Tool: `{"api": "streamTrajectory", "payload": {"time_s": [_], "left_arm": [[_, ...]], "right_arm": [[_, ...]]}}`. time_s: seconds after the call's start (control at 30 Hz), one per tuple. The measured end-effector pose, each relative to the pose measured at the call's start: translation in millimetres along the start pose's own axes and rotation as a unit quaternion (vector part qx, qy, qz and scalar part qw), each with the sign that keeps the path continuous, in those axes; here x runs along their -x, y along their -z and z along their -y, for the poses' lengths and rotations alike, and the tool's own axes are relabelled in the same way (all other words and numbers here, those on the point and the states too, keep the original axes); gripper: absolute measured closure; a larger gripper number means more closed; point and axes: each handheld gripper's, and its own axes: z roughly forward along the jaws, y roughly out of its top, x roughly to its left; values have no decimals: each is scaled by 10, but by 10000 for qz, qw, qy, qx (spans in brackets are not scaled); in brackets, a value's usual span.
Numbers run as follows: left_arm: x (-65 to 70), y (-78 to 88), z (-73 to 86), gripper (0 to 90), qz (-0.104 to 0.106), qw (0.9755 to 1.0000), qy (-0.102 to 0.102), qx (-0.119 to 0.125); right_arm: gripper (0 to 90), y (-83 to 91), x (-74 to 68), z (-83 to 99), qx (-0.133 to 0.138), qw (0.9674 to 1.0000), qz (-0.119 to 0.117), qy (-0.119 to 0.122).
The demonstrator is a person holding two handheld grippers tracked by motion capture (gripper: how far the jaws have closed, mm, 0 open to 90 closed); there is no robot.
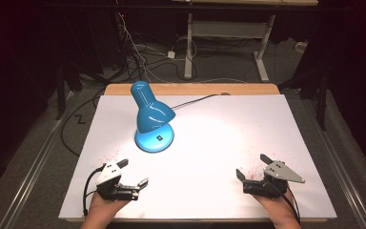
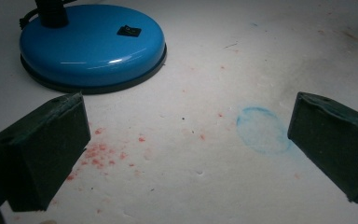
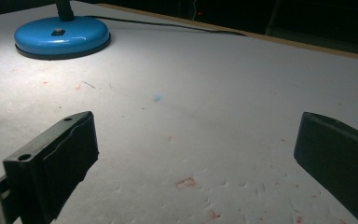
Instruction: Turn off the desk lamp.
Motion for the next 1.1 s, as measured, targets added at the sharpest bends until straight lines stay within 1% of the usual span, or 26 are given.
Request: {"api": "streamTrajectory", "payload": {"time_s": [0.13,0.2,0.27,0.3,0.4,0.5,0.6,0.67,0.77,1.1], "left_arm": [[3,11,-14,0,26,10000,60,66],[10,15,-8,0,56,10000,49,50],[8,23,-11,0,43,10000,48,57],[3,28,-16,0,43,9999,70,72],[-9,36,-28,0,53,9999,121,108],[-18,54,-38,0,67,9998,121,123],[-34,63,-49,0,81,9997,176,151],[-40,65,-50,0,103,9996,202,171],[-50,59,-46,2,132,9996,198,140],[-70,41,-30,77,313,9992,239,110]], "right_arm": [[3,-2,11,-6,26,9999,-34,105],[3,6,29,0,12,10000,-69,45],[3,19,39,-1,13,10000,-84,37],[3,23,44,-4,42,9999,-72,73],[3,32,43,-7,71,9999,-59,61],[3,44,36,-10,73,9999,-65,107],[3,53,20,-18,98,9998,-84,116],[3,52,3,-18,79,9998,-96,169],[3,48,-6,-20,77,9998,-107,170],[3,42,3,-15,85,9997,-136,171]]}}
